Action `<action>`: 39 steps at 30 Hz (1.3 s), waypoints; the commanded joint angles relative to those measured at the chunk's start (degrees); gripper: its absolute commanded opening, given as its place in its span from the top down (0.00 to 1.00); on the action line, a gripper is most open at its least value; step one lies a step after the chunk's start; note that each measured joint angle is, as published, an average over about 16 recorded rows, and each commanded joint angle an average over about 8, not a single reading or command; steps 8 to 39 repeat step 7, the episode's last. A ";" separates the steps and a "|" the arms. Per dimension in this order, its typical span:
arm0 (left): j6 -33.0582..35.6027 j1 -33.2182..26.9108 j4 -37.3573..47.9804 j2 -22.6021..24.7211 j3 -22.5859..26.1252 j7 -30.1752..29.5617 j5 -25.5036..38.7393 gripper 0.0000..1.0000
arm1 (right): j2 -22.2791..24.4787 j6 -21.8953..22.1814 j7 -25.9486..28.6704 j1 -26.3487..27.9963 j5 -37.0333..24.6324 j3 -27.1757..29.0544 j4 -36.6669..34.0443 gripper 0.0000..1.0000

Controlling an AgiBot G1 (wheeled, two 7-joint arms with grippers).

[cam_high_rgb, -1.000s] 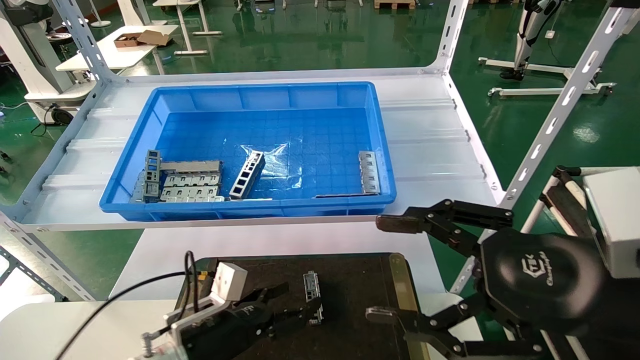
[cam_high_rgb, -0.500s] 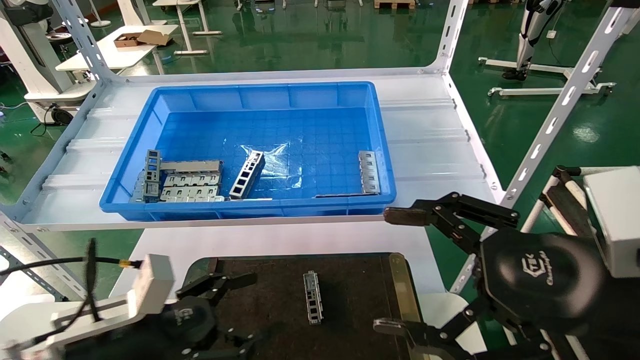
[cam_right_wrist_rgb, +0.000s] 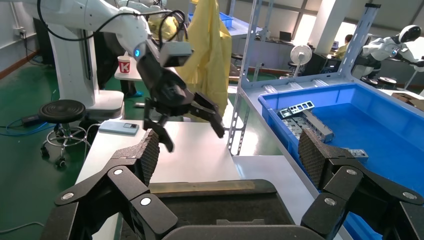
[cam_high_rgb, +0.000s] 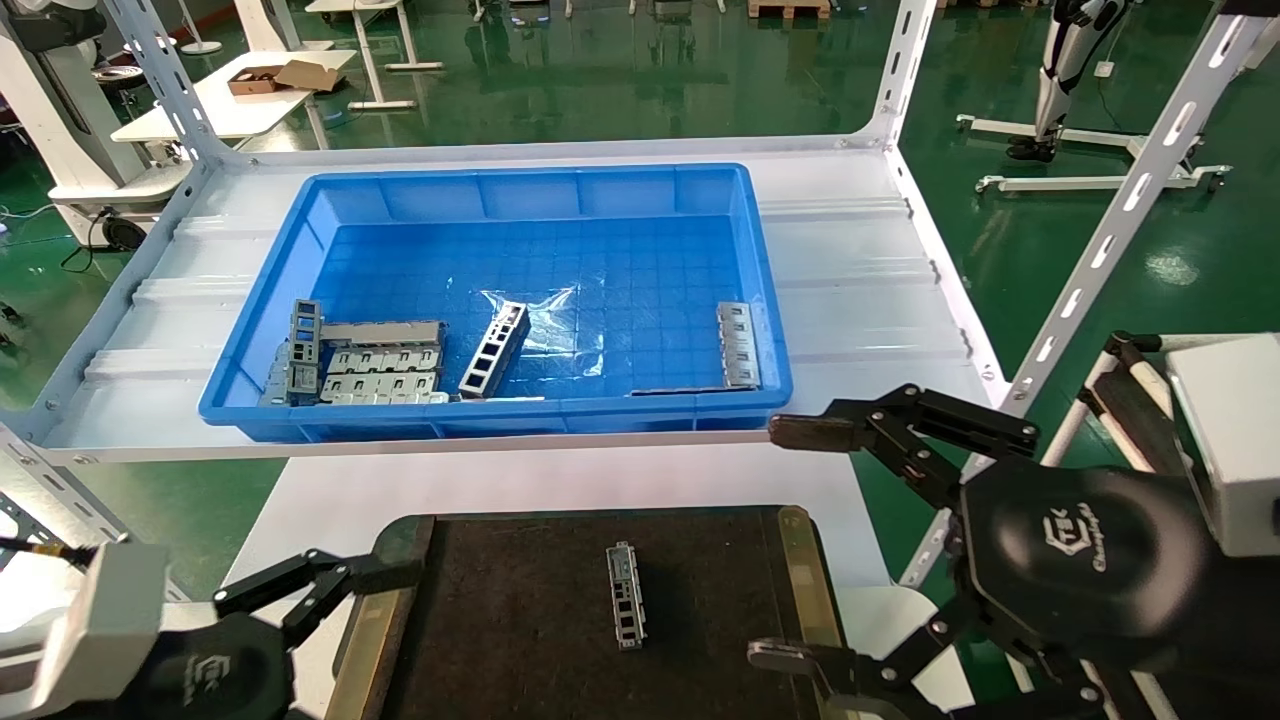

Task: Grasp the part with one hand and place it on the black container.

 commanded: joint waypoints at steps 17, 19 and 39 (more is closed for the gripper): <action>3.29 -0.77 -0.03 -2.71 -0.97 0.92 -0.20 0.00 | 0.00 0.00 0.00 0.00 0.00 -0.01 0.00 0.00; 3.29 -0.77 -0.03 -2.71 -0.97 0.92 -0.20 0.00 | 0.00 0.00 0.00 0.00 0.00 -0.01 0.00 0.00; 3.29 -0.77 -0.03 -2.71 -0.97 0.92 -0.20 0.00 | 0.00 0.00 0.00 0.00 0.00 -0.01 0.00 0.00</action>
